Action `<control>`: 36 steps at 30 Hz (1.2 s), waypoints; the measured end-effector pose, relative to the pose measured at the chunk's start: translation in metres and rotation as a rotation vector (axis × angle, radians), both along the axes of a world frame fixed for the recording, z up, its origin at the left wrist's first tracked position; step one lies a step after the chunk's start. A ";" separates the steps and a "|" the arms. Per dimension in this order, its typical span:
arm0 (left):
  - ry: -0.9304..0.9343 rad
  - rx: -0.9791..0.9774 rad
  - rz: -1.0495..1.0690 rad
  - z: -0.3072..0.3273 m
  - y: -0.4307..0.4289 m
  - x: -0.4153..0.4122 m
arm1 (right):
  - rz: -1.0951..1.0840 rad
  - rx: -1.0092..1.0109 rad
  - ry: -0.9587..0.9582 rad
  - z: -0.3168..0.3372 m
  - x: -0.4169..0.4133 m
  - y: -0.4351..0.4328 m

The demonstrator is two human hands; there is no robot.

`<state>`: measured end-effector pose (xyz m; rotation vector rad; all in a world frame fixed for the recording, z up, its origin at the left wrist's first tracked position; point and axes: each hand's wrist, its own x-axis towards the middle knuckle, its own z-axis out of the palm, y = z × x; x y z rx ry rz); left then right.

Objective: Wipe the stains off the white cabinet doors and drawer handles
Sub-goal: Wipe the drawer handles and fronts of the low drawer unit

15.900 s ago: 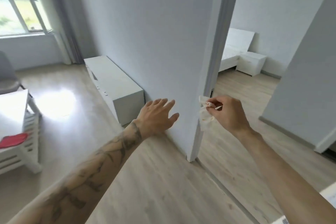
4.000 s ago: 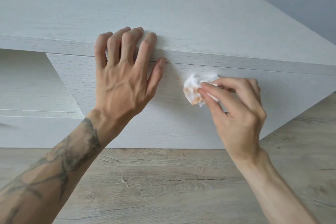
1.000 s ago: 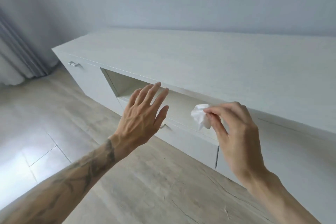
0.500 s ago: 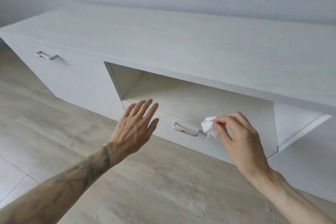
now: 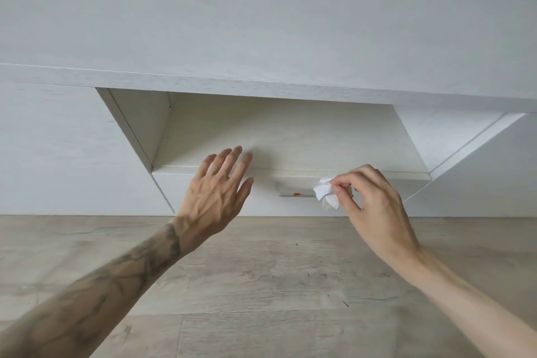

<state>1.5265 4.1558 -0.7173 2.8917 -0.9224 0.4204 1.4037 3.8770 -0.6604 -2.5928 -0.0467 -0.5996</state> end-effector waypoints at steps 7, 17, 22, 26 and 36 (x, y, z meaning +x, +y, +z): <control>-0.032 0.015 -0.043 -0.021 -0.005 0.002 | -0.103 0.114 -0.041 -0.053 0.006 0.030; -0.112 0.008 -0.019 -0.042 -0.008 0.006 | -0.020 0.190 -0.190 -0.101 0.030 0.042; -0.184 -0.008 -0.021 -0.052 -0.009 0.010 | -0.012 0.091 -0.244 -0.108 0.039 0.028; -0.250 -0.036 -0.012 -0.063 -0.010 0.012 | 0.036 0.079 -0.276 -0.113 0.044 0.042; -0.293 -0.052 0.014 -0.072 -0.014 0.015 | -0.008 -0.013 -0.311 -0.117 0.042 0.027</control>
